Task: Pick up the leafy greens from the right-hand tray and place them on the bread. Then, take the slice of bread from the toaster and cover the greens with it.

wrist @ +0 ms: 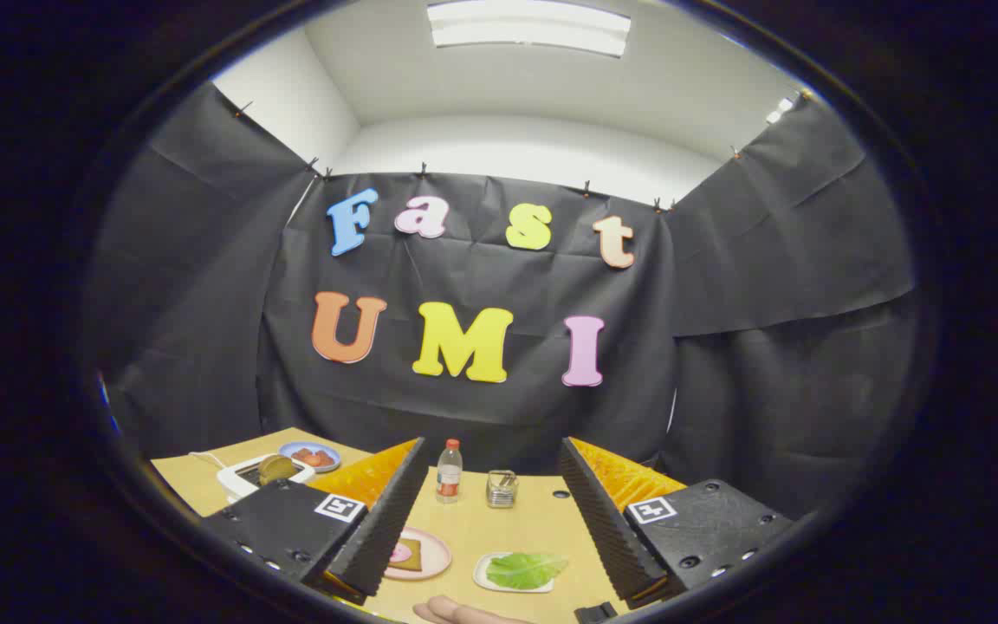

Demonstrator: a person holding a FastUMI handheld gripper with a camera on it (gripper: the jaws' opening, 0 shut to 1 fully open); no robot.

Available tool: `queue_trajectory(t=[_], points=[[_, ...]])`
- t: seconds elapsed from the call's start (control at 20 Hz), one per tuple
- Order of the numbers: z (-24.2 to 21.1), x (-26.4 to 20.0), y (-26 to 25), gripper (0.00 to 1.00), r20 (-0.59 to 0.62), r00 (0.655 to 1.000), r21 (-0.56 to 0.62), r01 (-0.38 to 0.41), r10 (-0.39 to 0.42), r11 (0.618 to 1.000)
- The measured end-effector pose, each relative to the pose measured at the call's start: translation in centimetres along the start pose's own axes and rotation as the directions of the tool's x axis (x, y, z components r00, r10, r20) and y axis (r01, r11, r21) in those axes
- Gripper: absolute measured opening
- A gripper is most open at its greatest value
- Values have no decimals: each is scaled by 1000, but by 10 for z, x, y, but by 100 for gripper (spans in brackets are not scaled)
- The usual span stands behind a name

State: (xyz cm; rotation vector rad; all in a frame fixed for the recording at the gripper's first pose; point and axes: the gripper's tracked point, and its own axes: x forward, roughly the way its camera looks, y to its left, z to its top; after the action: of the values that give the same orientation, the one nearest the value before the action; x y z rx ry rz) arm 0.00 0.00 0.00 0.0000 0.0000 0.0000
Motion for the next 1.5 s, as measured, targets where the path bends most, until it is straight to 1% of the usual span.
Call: queue_trajectory(t=[0.2,0.4,0.6,0.8,1.0,1.15,1.25,1.35,1.5], points=[[2,3,-16,94,-18,999,82,47,-46,996],[-1,4,-37,94,-10,997,70,78,-78,994],[-6,6,-60,94,-12,996,99,94,-93,991],[-24,20,-85,94,-49,992,111,118,-113,987],[-63,44,-108,94,-130,982,79,144,-133,986],[-105,73,-122,94,-210,969,73,151,-133,986],[-143,98,-128,94,-282,952,73,146,-120,987],[-185,121,-136,94,-355,928,73,148,-113,986],[-234,151,-145,94,-415,903,74,155,-111,985]])
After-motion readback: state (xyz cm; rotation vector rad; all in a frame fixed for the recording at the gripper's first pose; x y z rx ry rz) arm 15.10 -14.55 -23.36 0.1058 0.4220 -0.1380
